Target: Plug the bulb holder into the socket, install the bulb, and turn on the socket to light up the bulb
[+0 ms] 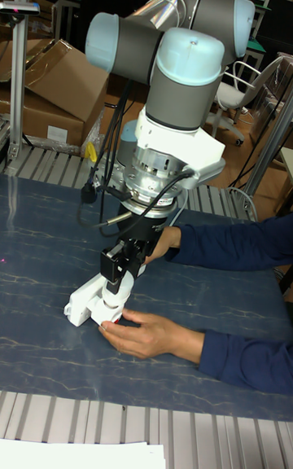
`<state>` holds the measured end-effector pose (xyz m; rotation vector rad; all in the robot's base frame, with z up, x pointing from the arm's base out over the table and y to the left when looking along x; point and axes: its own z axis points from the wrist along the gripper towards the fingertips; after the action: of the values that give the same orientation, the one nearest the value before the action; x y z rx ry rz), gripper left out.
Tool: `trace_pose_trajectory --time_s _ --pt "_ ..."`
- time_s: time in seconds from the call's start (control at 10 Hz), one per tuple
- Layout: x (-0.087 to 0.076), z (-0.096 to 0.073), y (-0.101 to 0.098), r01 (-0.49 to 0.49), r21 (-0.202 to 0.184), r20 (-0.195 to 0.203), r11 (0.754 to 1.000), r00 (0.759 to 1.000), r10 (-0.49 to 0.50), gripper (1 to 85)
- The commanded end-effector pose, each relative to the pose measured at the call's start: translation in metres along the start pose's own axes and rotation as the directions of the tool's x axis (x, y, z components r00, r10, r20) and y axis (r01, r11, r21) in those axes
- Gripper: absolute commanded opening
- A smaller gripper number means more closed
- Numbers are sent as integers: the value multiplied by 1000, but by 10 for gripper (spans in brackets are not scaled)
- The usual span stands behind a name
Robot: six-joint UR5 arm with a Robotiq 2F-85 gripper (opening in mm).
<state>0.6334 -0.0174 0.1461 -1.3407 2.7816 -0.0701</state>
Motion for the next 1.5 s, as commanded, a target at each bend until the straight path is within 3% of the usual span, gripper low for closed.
trace_pose_trajectory --time_s 0.0,0.8,1.0,1.4 --pt "-3 -2 8 -88 -33 3 996 996 88 10" --pt "-8 0 11 -210 -87 22 974 977 213 10" --pt "-8 0 16 -272 -107 12 956 961 275 10" --pt "-6 -1 19 -421 -125 -33 898 907 420 10"
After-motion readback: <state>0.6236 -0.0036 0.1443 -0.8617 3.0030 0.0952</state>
